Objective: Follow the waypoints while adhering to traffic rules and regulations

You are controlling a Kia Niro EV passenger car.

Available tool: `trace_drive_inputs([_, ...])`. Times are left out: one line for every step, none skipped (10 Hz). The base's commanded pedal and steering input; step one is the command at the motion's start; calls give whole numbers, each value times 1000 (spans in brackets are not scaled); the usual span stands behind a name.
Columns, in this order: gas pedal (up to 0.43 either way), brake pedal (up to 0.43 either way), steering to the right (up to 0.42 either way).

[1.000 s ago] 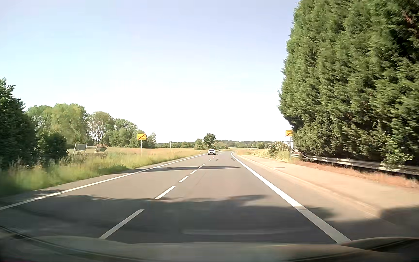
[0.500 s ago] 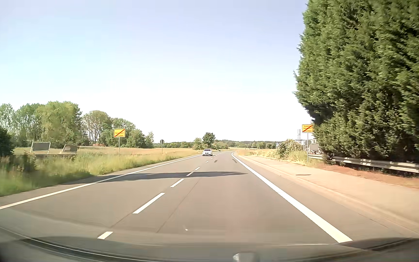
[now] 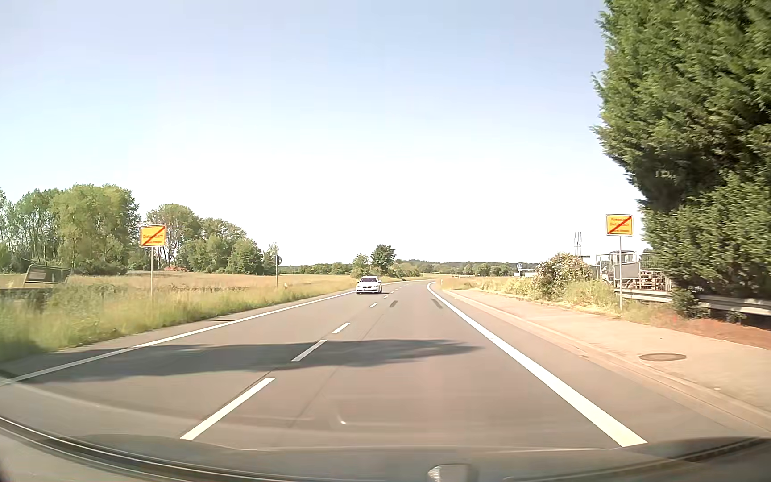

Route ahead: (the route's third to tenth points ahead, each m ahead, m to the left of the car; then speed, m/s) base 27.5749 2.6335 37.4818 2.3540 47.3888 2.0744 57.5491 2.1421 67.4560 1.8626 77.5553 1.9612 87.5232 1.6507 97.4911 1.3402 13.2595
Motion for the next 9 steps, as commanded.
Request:
trace_drive_inputs([209, 30, 0])
trace_drive_inputs([240, 30, 0])
trace_drive_inputs([260, 30, -1])
trace_drive_inputs([299, 30, 0])
trace_drive_inputs([319, 30, -1])
trace_drive_inputs([339, 30, 0])
trace_drive_inputs([350, 30, -1])
trace_drive_inputs([358, 30, 0])
trace_drive_inputs([358, 30, -1])
